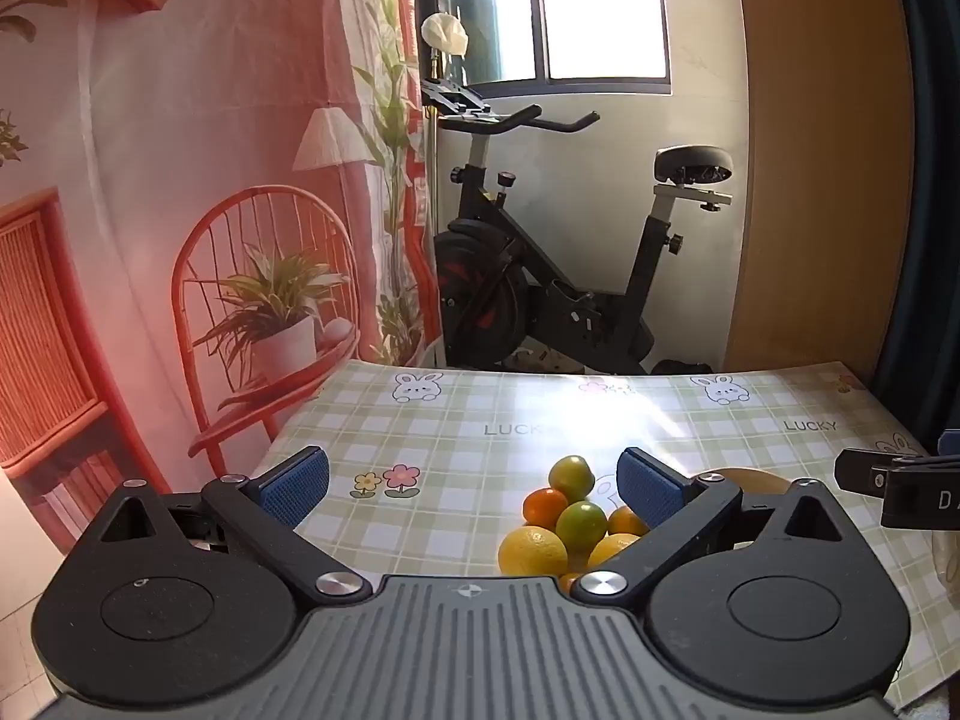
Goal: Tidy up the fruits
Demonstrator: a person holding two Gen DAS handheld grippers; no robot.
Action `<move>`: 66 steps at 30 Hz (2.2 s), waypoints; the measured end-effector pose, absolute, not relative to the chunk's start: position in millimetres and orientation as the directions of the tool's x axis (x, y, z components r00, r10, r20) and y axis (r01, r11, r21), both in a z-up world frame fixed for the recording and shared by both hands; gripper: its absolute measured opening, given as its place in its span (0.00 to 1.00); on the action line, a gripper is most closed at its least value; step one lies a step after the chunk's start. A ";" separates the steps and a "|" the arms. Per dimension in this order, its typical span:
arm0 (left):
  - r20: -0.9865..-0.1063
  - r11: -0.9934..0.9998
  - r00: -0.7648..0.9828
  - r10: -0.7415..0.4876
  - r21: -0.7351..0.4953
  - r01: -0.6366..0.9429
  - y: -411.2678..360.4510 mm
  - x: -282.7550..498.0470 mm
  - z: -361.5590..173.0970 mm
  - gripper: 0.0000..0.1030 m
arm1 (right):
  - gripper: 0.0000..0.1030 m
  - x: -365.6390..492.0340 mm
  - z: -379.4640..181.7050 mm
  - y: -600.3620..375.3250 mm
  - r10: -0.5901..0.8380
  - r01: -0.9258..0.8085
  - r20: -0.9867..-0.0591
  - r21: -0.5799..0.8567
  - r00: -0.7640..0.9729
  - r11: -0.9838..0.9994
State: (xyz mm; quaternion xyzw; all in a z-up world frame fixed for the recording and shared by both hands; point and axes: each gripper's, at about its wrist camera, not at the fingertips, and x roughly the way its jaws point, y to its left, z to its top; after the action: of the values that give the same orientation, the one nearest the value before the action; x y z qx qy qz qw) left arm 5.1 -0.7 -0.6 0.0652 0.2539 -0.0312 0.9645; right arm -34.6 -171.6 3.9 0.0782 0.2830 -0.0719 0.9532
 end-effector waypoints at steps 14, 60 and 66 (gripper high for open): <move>-0.423 0.991 0.906 -0.016 0.115 0.071 0.6 -10.7 4.4 1.00 | 1.00 -36.5 15.4 -176.6 -0.102 0.181 -0.539 0.095 0.836 0.979; -0.420 0.993 0.906 -0.055 0.069 0.093 9.8 -10.6 2.9 1.00 | 1.00 -38.6 10.4 -172.5 -0.111 0.194 -0.535 0.101 0.837 0.976; -0.421 0.993 0.906 -0.055 0.069 0.093 9.5 -10.1 2.8 1.00 | 1.00 -38.4 10.0 -172.4 -0.111 0.194 -0.535 0.101 0.837 0.976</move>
State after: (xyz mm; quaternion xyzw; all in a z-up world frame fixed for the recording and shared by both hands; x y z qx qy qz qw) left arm -10.1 9.5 2.8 0.0438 0.2140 -0.0379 0.9751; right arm -38.4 -172.4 10.0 0.0757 0.2739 -0.0799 0.9554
